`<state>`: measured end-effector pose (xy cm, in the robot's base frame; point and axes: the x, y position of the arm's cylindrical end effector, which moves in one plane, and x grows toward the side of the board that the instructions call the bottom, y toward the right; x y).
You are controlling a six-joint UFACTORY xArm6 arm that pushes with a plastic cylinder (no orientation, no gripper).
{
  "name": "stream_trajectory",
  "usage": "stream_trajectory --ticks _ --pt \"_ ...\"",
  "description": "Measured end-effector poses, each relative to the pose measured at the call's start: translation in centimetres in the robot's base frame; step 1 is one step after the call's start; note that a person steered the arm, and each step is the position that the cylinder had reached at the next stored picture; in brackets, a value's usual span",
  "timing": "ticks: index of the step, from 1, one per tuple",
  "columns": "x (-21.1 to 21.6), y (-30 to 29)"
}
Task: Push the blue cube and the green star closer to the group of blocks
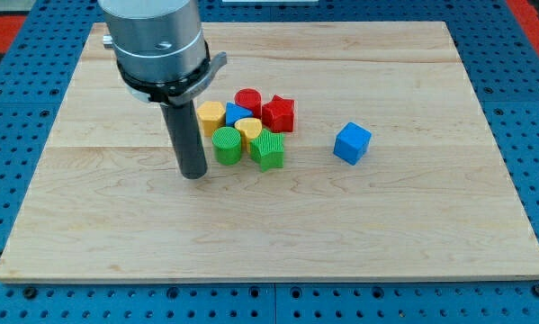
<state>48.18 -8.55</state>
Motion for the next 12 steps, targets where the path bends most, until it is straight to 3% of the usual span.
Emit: stream_trajectory --ticks 2,4,6,8,9,11,12 --pt "-2.4 10.5" --pt "2.6 14.0" --pt "-0.4 27.7" --pt "0.0 28.7" --pt "-0.5 25.7" --pt "-5.8 22.0" --pt "-6.3 20.0"
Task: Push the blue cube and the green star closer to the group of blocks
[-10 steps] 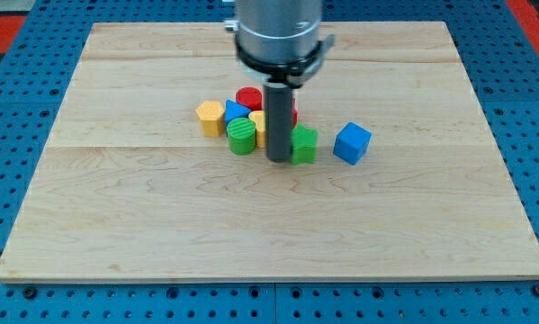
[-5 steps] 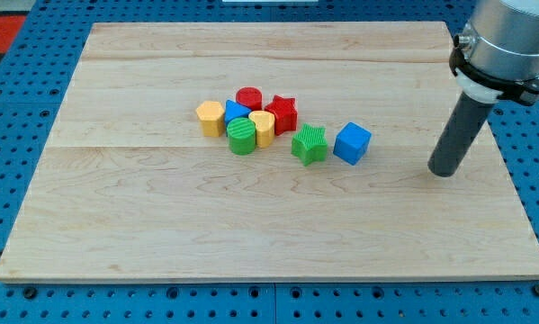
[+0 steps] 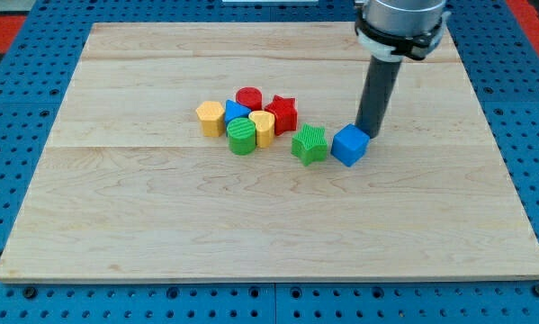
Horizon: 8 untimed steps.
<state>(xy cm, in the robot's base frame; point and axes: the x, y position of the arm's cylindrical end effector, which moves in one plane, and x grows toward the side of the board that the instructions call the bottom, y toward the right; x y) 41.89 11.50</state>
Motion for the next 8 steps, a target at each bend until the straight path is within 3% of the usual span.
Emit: stream_trajectory --ticks 1,2,3,4,8 --pt "-1.9 -0.3" --pt "-4.0 3.4" --pt "-3.2 7.9" --pt "0.1 8.5" --pt "3.8 1.3"
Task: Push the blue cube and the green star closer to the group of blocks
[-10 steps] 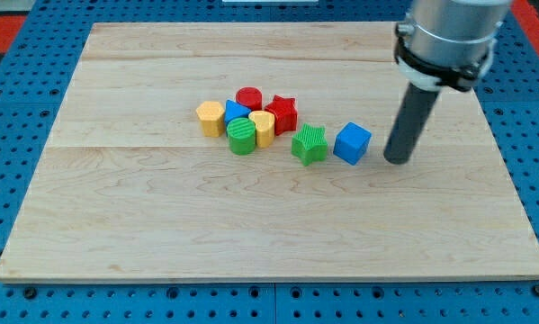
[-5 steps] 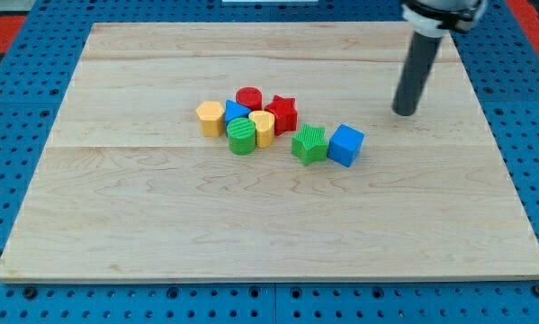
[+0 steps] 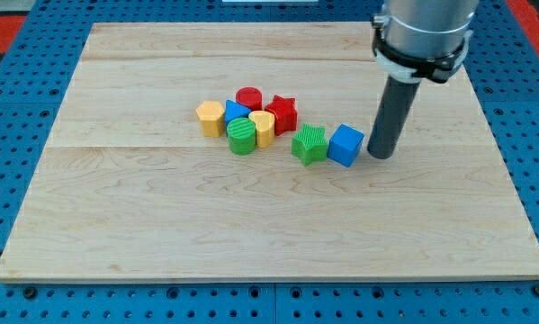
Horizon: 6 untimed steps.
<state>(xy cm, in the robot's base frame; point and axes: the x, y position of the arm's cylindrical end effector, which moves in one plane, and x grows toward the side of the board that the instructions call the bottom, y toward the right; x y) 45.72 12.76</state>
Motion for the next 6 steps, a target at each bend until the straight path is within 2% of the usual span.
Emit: stream_trajectory --ticks 3,6 --pt "0.2 -6.7" --pt "-0.6 -7.6"
